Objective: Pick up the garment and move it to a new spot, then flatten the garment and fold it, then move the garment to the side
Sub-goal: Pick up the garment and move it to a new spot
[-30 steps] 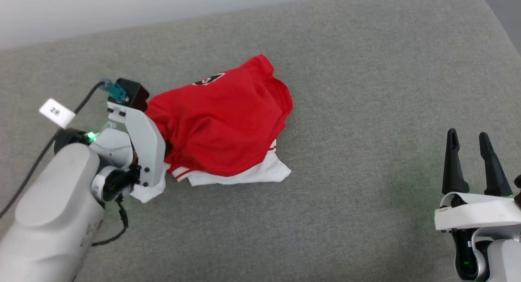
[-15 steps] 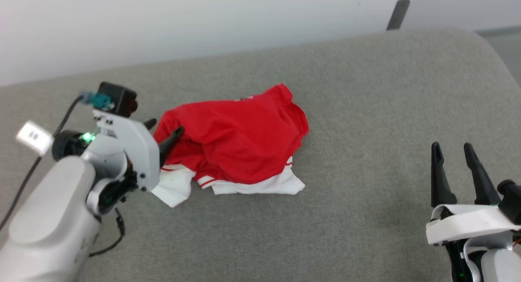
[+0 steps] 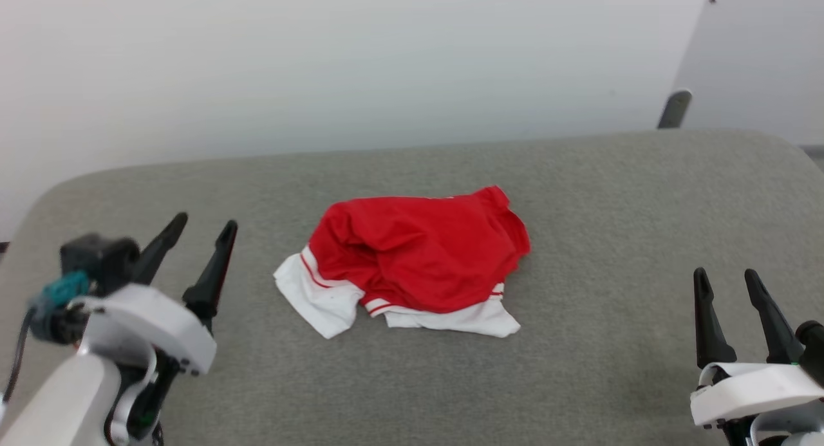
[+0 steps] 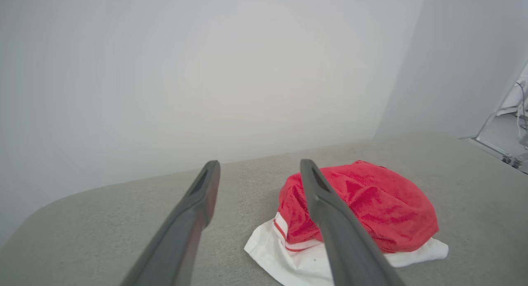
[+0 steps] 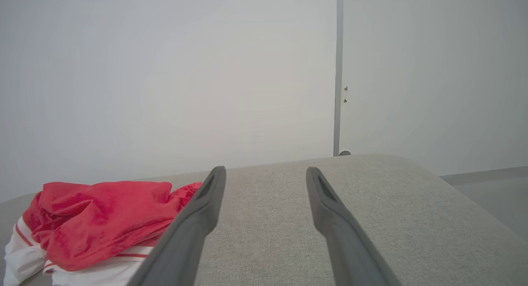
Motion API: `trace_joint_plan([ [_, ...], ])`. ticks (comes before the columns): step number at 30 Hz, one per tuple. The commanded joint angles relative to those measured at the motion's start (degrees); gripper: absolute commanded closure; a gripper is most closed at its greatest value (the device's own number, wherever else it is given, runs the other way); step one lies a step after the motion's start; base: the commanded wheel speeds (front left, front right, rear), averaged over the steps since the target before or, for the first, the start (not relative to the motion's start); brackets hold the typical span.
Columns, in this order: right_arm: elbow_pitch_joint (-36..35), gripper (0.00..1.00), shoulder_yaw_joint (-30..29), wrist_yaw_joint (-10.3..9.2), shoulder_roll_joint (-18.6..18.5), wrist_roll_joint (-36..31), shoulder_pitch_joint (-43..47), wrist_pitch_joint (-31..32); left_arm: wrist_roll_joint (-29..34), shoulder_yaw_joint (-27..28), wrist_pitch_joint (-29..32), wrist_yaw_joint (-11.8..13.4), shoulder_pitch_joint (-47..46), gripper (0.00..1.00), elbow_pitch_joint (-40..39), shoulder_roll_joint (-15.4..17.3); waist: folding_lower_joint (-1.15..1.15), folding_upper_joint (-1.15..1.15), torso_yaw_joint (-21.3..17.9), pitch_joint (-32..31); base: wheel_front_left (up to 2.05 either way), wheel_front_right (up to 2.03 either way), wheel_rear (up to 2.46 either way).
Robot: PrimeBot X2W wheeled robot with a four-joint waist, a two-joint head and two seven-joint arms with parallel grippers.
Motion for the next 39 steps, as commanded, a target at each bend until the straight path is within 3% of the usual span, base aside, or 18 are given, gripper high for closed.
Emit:
trace_joint_plan([
  [1,-0.1,0.0,-0.1,0.02,-0.3,0.6,1.0,-0.2,0.6,0.5,-1.4,0.7,1.7,0.0,-0.7,0.2,0.0,0.0,2.7,-2.3,0.0,0.0,0.0],
  [7,0.3,0.0,0.0,0.02,-1.0,0.9,2.7,-1.2,0.4,2.6,-6.3,3.4,7.9,0.0,-3.6,0.6,0.0,0.0,5.1,-3.8,0.0,0.0,0.0],
  [19,2.9,0.0,0.2,0.02,-2.3,1.5,4.9,-3.1,0.4,6.0,-12.0,5.0,15.7,0.0,-3.4,-0.1,0.0,0.0,8.7,-5.8,0.0,0.0,0.0],
  [27,4.3,0.0,0.2,0.02,-2.8,2.1,6.2,-4.0,1.5,10.0,-12.9,4.0,20.2,0.0,-3.0,-1.7,0.0,0.0,9.9,-6.9,0.0,0.0,0.0],
  [39,4.6,0.0,-1.6,0.02,-1.9,2.3,9.0,-4.8,5.9,17.7,-12.8,-0.6,25.4,0.0,-2.8,-6.1,0.0,0.0,10.8,-7.8,0.0,0.0,0.0],
])
